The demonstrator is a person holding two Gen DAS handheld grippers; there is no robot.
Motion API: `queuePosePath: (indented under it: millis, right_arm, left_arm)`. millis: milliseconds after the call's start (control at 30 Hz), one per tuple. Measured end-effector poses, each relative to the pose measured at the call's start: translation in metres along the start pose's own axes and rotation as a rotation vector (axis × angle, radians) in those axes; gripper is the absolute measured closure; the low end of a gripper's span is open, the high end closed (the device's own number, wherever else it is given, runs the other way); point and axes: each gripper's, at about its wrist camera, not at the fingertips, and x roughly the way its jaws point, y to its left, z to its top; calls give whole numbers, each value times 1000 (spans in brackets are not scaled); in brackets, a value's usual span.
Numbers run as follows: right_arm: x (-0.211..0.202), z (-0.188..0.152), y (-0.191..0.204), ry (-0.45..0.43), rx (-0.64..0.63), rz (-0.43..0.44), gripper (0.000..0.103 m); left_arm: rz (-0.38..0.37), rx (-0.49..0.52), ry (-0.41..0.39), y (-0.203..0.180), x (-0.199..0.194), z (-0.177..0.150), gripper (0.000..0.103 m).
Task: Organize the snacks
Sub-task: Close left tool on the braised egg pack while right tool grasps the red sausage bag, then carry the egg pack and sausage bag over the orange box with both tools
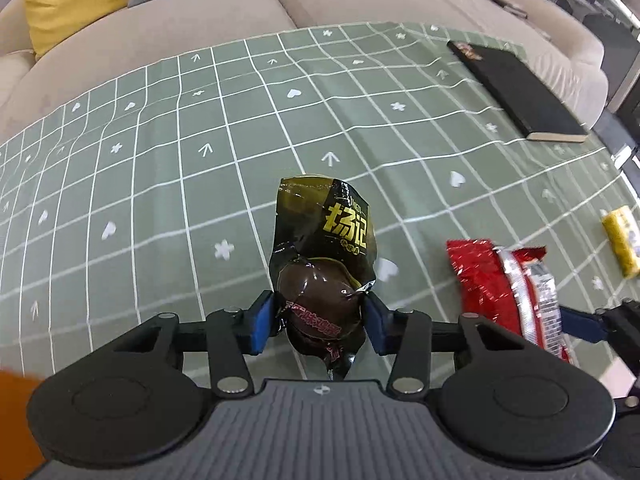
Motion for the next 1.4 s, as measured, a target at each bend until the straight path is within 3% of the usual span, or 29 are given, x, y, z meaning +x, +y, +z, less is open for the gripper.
queuePosePath:
  millis: [500, 700, 1200, 1400]
  right_arm:
    - [-65, -35, 13, 4, -22, 51, 33]
    - [-98, -41, 29, -37, -44, 84, 33]
    - [-168, -30, 97, -155, -148, 225, 33]
    - [-184, -24, 137, -171, -203, 315, 33]
  left_arm:
    - [-27, -86, -111, -11, -90, -51, 50]
    - [-21, -120, -161, -8, -126, -75, 50]
    - [21, -195, -249, 50, -210, -115, 50]
    - [87, -236, -247, 88, -232, -127, 50]
